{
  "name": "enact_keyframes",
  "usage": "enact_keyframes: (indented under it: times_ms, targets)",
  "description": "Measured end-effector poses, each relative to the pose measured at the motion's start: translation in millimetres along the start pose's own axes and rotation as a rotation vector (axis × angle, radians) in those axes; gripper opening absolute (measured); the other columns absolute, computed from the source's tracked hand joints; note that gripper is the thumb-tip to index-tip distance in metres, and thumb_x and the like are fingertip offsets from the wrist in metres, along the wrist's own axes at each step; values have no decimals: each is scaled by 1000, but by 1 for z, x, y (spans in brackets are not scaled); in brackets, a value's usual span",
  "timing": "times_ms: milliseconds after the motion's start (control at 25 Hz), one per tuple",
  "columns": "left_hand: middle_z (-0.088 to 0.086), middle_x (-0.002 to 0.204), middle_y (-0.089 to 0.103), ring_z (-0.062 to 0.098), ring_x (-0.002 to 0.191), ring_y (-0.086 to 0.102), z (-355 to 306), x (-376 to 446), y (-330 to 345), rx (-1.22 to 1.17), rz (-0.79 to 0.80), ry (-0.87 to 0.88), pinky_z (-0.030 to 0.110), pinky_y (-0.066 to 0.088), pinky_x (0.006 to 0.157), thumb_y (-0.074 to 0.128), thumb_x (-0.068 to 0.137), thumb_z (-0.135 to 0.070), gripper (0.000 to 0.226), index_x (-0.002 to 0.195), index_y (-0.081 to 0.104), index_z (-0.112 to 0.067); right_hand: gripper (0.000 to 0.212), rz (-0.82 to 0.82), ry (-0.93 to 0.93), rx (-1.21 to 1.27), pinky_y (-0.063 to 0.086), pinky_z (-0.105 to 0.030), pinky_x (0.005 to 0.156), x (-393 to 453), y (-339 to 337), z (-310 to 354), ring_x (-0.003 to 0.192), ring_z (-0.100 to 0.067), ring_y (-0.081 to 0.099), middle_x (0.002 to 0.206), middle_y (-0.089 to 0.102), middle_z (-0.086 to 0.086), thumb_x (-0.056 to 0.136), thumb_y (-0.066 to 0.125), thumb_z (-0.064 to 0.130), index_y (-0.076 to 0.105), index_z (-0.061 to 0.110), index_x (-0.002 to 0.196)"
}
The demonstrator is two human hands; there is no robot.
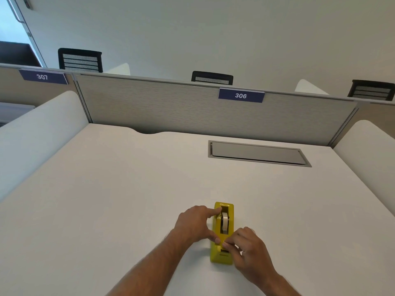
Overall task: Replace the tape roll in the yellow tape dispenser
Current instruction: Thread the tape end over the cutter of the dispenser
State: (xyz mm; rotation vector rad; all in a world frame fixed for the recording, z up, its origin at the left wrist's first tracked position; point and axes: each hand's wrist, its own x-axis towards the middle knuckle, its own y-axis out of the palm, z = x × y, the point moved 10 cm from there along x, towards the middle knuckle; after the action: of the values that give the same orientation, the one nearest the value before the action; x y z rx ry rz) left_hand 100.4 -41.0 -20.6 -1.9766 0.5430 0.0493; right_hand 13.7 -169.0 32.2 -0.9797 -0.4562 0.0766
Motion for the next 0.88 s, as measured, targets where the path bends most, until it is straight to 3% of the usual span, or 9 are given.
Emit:
enact_keyframes:
  times_ms: [520, 760, 880]
  targets:
    - [-13, 129, 60, 14, 119, 52, 2, 1, 1, -31, 4, 1, 35, 45, 88, 83, 57, -66, 101, 143, 32, -53, 16, 16, -58, -72, 49, -19, 55, -10, 0, 14, 69, -10, 57, 76, 67, 5, 71, 87, 16, 74, 20, 79]
    - [-13, 128, 60, 14, 118, 52, 2, 2, 3, -36, 4, -1, 35, 45, 87, 83, 59, -65, 100, 143, 32, -52, 9, 9, -102, -83, 42, -12, 58, -16, 2, 19, 71, -8, 54, 79, 65, 5, 77, 79, 20, 74, 21, 84]
    - [-14, 125, 61, 13, 115, 53, 1, 3, 2, -32, -3, 5, 33, 44, 84, 83, 58, -65, 100, 143, 33, -52, 12, 8, -153, -134, 45, -17, 55, -21, 5, 22, 72, -11, 54, 81, 64, 3, 76, 79, 25, 73, 19, 85]
